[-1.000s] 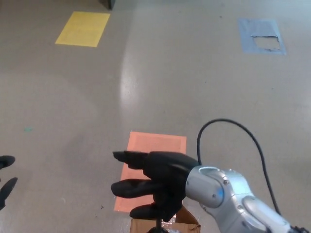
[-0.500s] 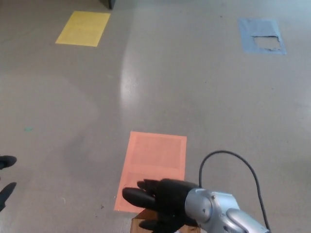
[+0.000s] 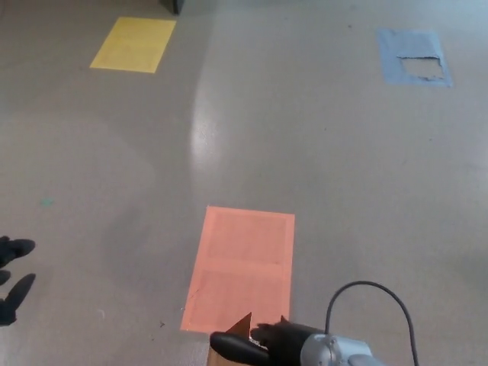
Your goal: An air pump is kept on top of a storage box on the floor and the robot uses its right hand to press down on the handle of the pump to compress it
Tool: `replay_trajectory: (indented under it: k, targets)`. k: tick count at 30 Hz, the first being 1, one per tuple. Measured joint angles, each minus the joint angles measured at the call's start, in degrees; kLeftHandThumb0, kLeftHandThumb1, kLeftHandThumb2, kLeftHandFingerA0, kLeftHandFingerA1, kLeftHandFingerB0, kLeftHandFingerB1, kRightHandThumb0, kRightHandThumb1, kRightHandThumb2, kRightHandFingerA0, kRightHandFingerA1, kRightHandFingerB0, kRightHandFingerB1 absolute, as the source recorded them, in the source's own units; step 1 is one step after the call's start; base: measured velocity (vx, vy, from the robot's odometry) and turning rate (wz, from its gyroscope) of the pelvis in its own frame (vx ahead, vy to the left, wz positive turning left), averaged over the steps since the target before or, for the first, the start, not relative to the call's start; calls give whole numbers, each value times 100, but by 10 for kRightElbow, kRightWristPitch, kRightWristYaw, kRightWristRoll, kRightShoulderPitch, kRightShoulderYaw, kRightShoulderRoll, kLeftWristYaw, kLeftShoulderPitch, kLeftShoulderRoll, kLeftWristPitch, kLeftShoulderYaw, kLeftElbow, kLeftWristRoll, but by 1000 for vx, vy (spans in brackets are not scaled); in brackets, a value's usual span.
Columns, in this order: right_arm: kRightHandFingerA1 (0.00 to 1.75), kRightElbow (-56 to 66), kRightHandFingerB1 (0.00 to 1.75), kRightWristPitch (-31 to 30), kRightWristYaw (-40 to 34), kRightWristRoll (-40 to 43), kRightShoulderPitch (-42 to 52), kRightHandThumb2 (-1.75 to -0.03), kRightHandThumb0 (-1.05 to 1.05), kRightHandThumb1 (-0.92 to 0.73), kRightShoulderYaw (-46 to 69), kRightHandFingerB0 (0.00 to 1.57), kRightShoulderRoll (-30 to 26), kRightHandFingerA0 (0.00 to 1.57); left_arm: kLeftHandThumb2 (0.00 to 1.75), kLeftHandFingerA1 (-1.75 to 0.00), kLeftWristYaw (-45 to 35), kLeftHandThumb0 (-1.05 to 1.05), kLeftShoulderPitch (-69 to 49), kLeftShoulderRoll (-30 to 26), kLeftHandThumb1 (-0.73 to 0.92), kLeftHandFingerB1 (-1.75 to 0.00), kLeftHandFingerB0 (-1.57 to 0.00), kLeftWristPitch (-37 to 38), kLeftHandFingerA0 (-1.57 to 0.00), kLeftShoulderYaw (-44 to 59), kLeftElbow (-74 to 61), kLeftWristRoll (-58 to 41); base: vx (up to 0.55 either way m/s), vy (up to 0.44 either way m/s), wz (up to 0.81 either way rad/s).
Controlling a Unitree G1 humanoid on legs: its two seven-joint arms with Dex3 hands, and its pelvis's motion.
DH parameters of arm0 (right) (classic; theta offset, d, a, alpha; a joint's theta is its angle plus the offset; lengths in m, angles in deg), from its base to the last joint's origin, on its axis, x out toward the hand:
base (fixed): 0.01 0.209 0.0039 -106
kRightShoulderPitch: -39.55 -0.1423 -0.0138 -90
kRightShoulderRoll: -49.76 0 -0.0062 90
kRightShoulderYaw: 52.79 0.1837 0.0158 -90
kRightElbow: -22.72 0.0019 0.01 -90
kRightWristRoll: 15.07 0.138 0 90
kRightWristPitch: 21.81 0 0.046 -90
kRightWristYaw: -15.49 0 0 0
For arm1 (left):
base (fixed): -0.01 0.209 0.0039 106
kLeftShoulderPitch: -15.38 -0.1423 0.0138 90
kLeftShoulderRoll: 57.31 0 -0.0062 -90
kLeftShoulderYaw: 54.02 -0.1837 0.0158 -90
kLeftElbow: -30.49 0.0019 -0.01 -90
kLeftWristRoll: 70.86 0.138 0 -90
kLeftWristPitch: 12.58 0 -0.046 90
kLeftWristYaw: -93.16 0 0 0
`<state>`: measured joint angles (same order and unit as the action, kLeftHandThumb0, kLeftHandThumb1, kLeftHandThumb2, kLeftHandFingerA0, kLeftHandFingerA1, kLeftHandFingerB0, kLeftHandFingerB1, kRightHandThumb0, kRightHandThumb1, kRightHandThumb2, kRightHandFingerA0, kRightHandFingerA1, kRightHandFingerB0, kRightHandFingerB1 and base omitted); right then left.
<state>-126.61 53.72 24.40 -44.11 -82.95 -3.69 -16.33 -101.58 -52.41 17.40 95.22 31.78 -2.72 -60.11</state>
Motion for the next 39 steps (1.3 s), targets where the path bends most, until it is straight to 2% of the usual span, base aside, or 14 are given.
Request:
replay_trajectory:
  k: [1,6,7,16,19,21,23,24,27,28,29,32,38,39]
  targets:
    - [13,-24,12,5,-11,0,-4,-107,-84,-71,5,0,4,0,109,-43,-1,-70,-5,0,77,-36,-5,0,-5,-1,-14,0,0,0,0]
    - [11,-101,10,18,-53,-1,-22,-106,-87,-71,22,0,12,0,110,-43,-5,-70,-24,0,78,-36,-5,1,-5,-8,-73,0,0,0,0]
    - [10,-111,9,20,-61,-2,-25,-104,-88,-67,24,0,13,0,74,-29,-6,-68,-30,0,92,-25,-9,1,-11,-9,-84,1,0,0,0]
    - [11,-175,11,23,-118,-31,-24,-94,-80,-57,5,0,23,0,109,-42,-12,-68,-106,-1,77,-36,-6,-3,-4,-18,-212,5,0,0,0]
    - [9,-182,9,21,-128,-39,-19,-94,-84,-57,1,0,31,0,73,-29,-14,-68,-121,-1,92,-25,-10,-9,-11,-19,-234,7,0,0,0]
    - [9,-184,9,21,-133,-44,-15,-95,-84,-58,-3,0,35,0,109,-43,-15,-70,-129,-1,77,-35,-5,-13,-5,-21,-246,10,0,0,0]
    - [10,-185,9,22,-136,-48,-12,-95,-84,-57,-8,0,37,0,73,-29,-16,-68,-134,-1,92,-25,-10,-16,-11,-23,-252,12,0,0,0]
    - [11,-186,10,22,-138,-51,-10,-94,-83,-55,-10,0,38,0,110,-42,-17,-70,-135,-1,78,-36,-6,-18,-4,-23,-254,14,0,0,0]
    - [11,-188,10,22,-141,-57,-8,-93,-81,-53,-13,0,40,0,110,-40,-19,-69,-137,-1,77,-36,-7,-24,-4,-23,-263,15,0,0,0]
    - [11,-188,10,22,-142,-58,-8,-93,-81,-54,-13,0,41,0,73,-28,-19,-69,-137,-1,92,-25,-10,-24,-10,-23,-265,15,0,0,0]
    - [12,-189,11,22,-143,-60,-8,-92,-80,-53,-13,0,42,0,109,-42,-21,-70,-137,-1,77,-36,-7,-25,-3,-23,-269,16,0,0,0]
    - [10,-190,10,22,-145,-66,-8,-92,-81,-54,-14,0,43,0,109,-43,-24,-71,-135,-1,78,-36,-4,-30,-5,-24,-271,16,0,0,0]
    - [10,-192,9,22,-145,-83,-4,-92,-81,-54,-30,0,46,0,72,-28,-28,-69,-136,2,92,-25,-12,-33,-12,-26,-269,16,0,0,0]
    - [8,-192,8,22,-144,-88,0,-90,-81,-52,-35,0,47,0,108,-41,-30,-71,-138,3,76,-37,-6,-33,-4,-26,-268,16,0,0,0]
